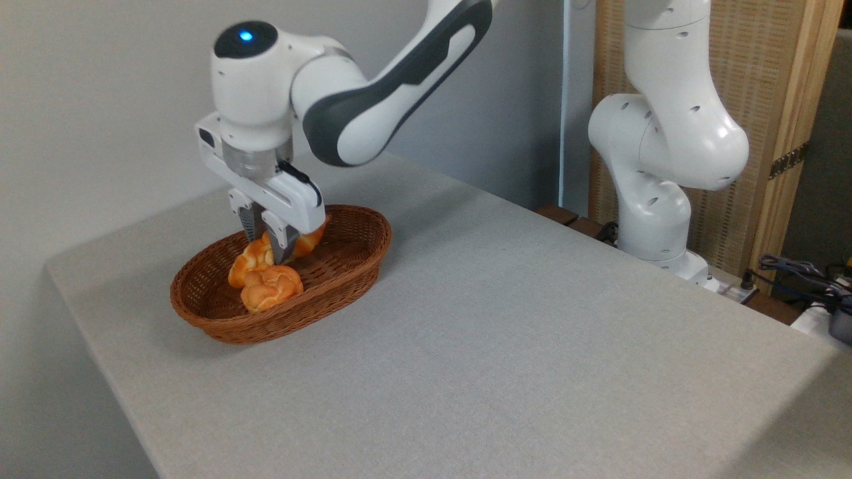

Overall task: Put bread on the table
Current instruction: 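Lift the braided bread out of the basket over its rim, then lower the braided bread onto the table and open the gripper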

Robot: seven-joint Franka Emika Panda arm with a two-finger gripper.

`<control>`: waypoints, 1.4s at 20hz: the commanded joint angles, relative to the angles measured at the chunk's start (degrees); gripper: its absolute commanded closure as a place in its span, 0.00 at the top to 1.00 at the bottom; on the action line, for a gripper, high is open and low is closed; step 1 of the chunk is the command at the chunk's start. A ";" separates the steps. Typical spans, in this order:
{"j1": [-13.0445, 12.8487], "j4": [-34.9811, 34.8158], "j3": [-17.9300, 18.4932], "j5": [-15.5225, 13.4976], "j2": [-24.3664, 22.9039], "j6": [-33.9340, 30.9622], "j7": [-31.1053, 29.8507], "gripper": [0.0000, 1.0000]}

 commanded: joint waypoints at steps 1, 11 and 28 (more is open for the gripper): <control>-0.17 9.77 4.90 0.12 -0.42 -13.33 3.69 0.28; -0.17 20.07 13.33 5.83 -0.85 -26.54 13.27 0.33; 0.27 17.27 19.94 27.63 4.93 -24.18 25.32 0.97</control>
